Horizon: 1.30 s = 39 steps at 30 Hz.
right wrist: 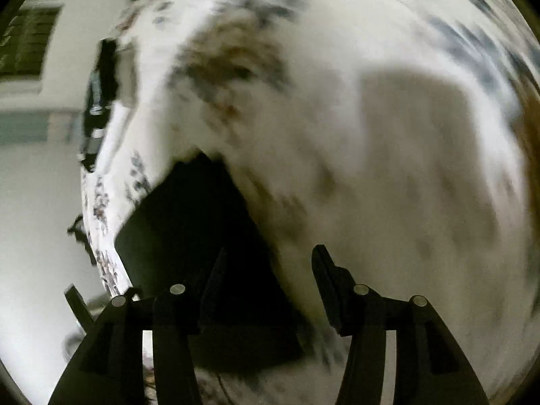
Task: Fold small clothes
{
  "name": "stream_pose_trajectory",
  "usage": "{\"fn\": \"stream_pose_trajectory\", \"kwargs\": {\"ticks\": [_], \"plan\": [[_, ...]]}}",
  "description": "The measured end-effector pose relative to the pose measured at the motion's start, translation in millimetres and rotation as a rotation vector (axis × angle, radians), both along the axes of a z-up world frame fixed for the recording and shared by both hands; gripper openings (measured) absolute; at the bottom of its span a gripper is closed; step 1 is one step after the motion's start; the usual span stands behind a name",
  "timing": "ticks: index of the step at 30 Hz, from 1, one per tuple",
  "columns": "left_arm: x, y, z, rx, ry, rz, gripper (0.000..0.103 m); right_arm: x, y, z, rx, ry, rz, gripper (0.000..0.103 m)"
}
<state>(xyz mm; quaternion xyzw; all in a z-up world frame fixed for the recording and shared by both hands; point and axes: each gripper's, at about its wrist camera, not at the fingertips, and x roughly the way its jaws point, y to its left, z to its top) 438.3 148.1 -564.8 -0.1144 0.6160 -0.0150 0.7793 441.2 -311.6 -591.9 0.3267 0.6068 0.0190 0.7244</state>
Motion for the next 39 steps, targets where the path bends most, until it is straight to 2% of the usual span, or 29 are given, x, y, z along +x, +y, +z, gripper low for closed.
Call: {"fn": "stream_pose_trajectory", "kwargs": {"ticks": [4, 6, 7, 8, 9, 10, 11, 14, 15, 18, 20, 21, 23, 25, 27, 28, 31, 33, 35, 39], "plan": [[45, -14, -13, -0.080, -0.017, -0.054, 0.102, 66, 36, -16, 0.005, -0.032, 0.170, 0.055], [51, -19, -11, -0.124, -0.054, -0.071, 0.087, 78, 51, -20, -0.014, -0.044, 0.234, 0.055], [54, -22, -11, -0.139, -0.059, -0.081, 0.071, 79, 50, -20, -0.026, -0.047, 0.243, 0.054], [54, -25, -9, -0.166, -0.071, -0.094, 0.051, 79, 53, -20, -0.039, -0.064, 0.238, 0.039], [54, -27, -7, -0.163, -0.080, -0.096, 0.048, 76, 51, -18, -0.053, -0.073, 0.227, 0.010], [54, -27, -4, -0.154, -0.092, -0.095, 0.041, 77, 49, -15, -0.067, -0.084, 0.199, 0.006], [51, -26, -2, -0.167, -0.102, -0.093, 0.033, 69, 42, -11, -0.059, -0.103, 0.173, 0.006], [47, -16, 3, -0.200, -0.119, -0.062, 0.022, 70, 30, 9, -0.066, -0.157, 0.099, 0.005], [48, -14, 4, -0.210, -0.122, -0.051, 0.022, 72, 29, 14, -0.074, -0.170, 0.090, 0.005], [51, -12, 3, -0.210, -0.115, -0.043, 0.021, 84, 33, 14, -0.131, -0.152, 0.115, 0.004], [53, -11, -3, -0.217, -0.097, -0.031, 0.024, 92, 38, -2, -0.154, -0.090, 0.145, 0.005], [55, -9, -6, -0.229, -0.082, -0.015, 0.026, 96, 38, -15, -0.137, -0.032, 0.156, 0.005], [55, 0, -6, -0.263, -0.048, 0.016, 0.043, 97, 27, -29, -0.038, 0.039, 0.119, 0.007], [48, 17, -3, -0.309, -0.034, 0.038, 0.053, 90, 7, -27, 0.049, 0.053, 0.073, 0.024], [37, 31, -2, -0.367, -0.042, 0.057, 0.062, 77, -10, -29, 0.149, 0.055, 0.071, 0.063], [27, 41, -4, -0.398, -0.043, 0.074, 0.068, 70, -15, -35, 0.209, 0.073, 0.081, 0.069], [2, 53, -25, -0.522, 0.002, 0.094, 0.069, 48, -17, -64, 0.359, 0.176, 0.153, 0.071], [-13, 51, -36, -0.575, 0.022, 0.087, 0.069, 32, -9, -85, 0.454, 0.220, 0.201, 0.071], [-24, 46, -39, -0.625, 0.015, 0.066, 0.070, 24, 0, -94, 0.539, 0.221, 0.225, 0.071], [-25, 32, -41, -0.669, 0.010, 0.043, 0.077, 25, 28, -106, 0.621, 0.226, 0.277, 0.071]]}}
